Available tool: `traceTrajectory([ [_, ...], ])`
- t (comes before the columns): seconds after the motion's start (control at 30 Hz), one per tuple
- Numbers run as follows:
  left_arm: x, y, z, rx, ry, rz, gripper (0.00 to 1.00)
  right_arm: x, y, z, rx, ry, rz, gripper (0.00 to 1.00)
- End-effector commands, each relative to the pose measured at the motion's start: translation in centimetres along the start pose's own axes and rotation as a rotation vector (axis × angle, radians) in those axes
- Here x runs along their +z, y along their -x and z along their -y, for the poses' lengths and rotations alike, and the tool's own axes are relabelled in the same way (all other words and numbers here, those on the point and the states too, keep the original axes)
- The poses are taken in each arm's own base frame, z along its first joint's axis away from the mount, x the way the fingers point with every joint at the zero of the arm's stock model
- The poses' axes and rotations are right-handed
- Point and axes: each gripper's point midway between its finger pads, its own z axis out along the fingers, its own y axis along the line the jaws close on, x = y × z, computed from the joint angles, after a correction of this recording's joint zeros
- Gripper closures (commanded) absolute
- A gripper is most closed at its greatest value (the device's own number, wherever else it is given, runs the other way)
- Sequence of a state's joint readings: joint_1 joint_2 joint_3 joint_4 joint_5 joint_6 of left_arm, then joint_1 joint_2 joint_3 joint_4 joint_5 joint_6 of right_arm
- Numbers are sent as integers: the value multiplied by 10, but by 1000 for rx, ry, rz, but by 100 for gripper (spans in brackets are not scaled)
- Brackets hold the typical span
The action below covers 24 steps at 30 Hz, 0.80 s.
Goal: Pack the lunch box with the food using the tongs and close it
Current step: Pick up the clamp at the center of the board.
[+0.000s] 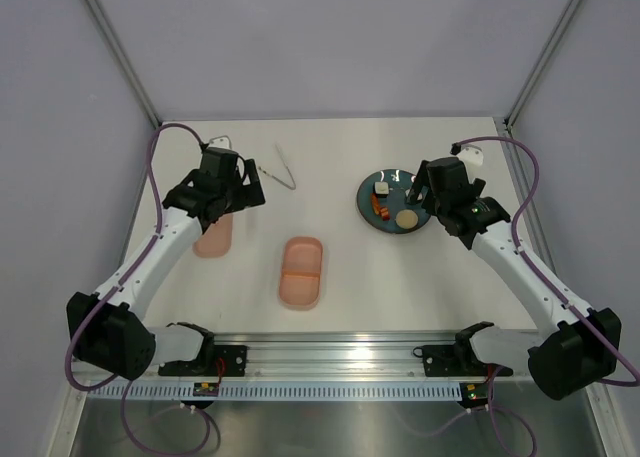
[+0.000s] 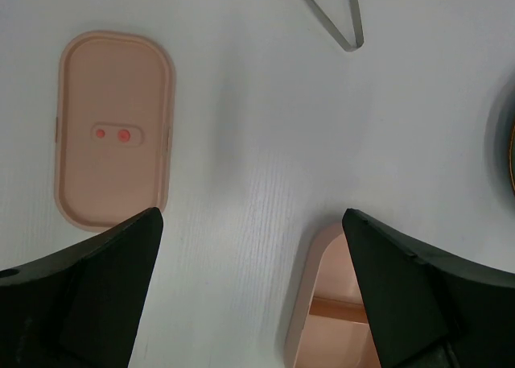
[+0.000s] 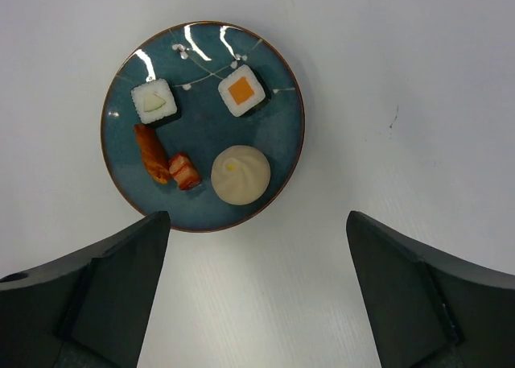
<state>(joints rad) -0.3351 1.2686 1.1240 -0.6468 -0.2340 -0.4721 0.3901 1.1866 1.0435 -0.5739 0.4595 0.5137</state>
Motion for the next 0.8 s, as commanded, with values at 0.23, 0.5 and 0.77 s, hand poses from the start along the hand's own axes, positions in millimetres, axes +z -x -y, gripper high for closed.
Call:
traceTrajectory([
  [0.23, 3, 29, 9, -31, 40, 60, 1, -9, 16, 0, 28, -2, 48, 1],
  [0.5, 22, 49, 26, -28, 87, 72, 1, -14, 19, 10, 33, -56, 45, 1],
  [0.77, 76, 57, 46, -36, 167, -17, 1, -19, 17, 0, 41, 15, 34, 0],
])
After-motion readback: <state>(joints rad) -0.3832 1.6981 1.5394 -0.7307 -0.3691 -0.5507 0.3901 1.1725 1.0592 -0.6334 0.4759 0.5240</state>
